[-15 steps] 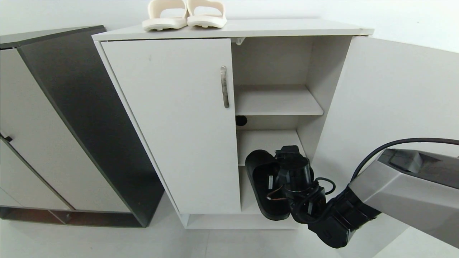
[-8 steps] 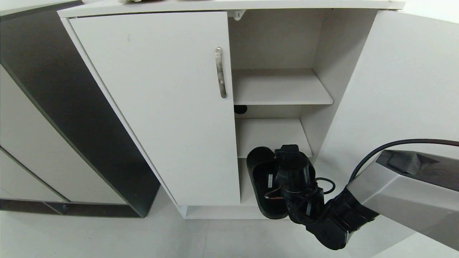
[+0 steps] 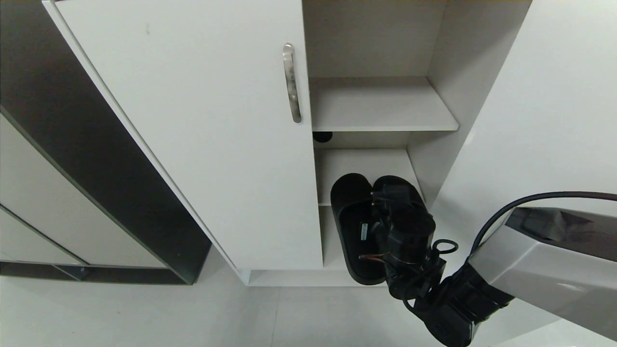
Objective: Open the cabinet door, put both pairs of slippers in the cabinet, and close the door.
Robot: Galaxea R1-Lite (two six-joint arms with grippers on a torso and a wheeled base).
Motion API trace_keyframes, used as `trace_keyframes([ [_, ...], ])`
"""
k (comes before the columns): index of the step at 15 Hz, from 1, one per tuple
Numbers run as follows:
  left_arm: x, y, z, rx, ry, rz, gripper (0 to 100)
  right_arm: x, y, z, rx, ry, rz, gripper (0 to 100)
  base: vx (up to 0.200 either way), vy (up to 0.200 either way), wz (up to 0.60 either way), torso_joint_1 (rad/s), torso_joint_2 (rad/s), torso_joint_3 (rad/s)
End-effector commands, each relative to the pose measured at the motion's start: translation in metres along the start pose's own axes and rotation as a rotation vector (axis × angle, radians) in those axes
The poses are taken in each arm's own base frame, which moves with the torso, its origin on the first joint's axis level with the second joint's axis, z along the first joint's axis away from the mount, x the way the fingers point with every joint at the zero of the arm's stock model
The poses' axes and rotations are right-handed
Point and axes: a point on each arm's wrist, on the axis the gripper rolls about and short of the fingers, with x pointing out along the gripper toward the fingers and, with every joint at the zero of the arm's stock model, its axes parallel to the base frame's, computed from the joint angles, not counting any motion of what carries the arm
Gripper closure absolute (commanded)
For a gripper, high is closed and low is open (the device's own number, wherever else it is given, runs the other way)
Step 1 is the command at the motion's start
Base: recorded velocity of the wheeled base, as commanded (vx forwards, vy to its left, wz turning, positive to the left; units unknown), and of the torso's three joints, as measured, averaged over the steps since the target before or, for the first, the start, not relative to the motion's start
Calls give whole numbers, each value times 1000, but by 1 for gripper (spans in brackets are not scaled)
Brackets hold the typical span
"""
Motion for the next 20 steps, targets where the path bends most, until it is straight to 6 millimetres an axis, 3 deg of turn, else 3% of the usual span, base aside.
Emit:
trace_keyframes([
  [1, 0, 0, 0, 0, 2, 2, 100, 5, -3, -17, -27, 25, -14, 100, 0, 0, 0, 0, 0, 0],
  [6, 0, 0, 0, 1, 2, 5, 100, 8, -5, -22, -23, 19, -23, 100, 0, 0, 0, 0, 0, 0],
  [12, 0, 0, 0, -5, 0, 8, 100, 9, -4, -17, 1, -17, -22, 100, 200, 0, 0, 2, 3, -1],
  [16, 0, 0, 0, -5, 2, 11, 100, 13, -5, -17, 8, -18, -28, 100, 0, 0, 0, 0, 0, 0],
  [19, 0, 0, 0, -7, 0, 11, 100, 36, -5, -33, -12, -8, -60, 100, 0, 0, 0, 0, 0, 0],
  [20, 0, 0, 0, -7, 0, 11, 100, 59, -6, -41, -19, -17, -92, 100, 0, 0, 0, 0, 0, 0],
])
